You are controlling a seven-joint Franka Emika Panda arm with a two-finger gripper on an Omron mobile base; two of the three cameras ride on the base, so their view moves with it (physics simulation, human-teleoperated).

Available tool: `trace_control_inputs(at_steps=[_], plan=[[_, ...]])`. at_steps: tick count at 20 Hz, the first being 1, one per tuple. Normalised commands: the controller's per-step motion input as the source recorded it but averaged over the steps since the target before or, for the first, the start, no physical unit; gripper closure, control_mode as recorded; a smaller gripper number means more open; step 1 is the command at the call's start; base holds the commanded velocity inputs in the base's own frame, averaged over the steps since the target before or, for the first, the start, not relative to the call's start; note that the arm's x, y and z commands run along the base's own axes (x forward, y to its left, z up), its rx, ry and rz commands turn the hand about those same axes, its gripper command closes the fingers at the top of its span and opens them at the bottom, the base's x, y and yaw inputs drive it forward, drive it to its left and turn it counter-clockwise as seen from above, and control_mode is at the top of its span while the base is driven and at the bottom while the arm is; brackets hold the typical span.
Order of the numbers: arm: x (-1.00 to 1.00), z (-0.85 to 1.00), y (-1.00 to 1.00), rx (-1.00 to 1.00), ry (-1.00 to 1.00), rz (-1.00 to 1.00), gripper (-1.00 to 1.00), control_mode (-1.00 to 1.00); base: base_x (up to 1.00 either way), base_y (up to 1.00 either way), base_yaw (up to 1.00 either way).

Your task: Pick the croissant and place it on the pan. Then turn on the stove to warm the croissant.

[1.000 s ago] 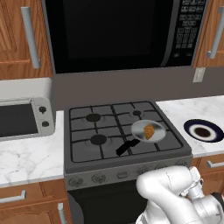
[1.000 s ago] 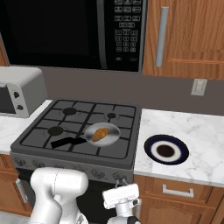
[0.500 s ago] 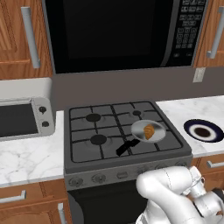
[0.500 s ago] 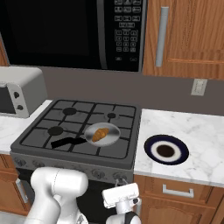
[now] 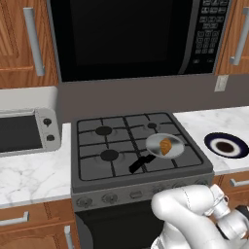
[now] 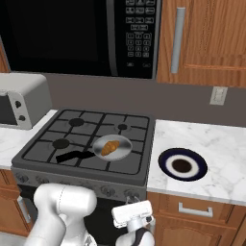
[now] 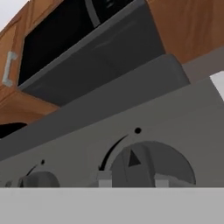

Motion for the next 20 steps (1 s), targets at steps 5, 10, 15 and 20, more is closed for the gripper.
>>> trace_control_inputs(at_steps=[5, 10, 15, 20], plan=[[0.0, -0.09, 0.97, -0.21, -0.48, 0.56, 1.0, -1.0, 0.0, 0.0, 0.0], [0.05, -0.16, 0.3, -0.18, -0.43, 0.78, 1.0, -1.0, 0.0, 0.0, 0.0], [0.04, -0.16, 0.12, -0.18, -0.44, 0.8, 1.0, -1.0, 0.0, 0.0, 0.0], [0.04, -0.17, 0.12, -0.18, -0.46, 0.8, 1.0, -1.0, 0.0, 0.0, 0.0]])
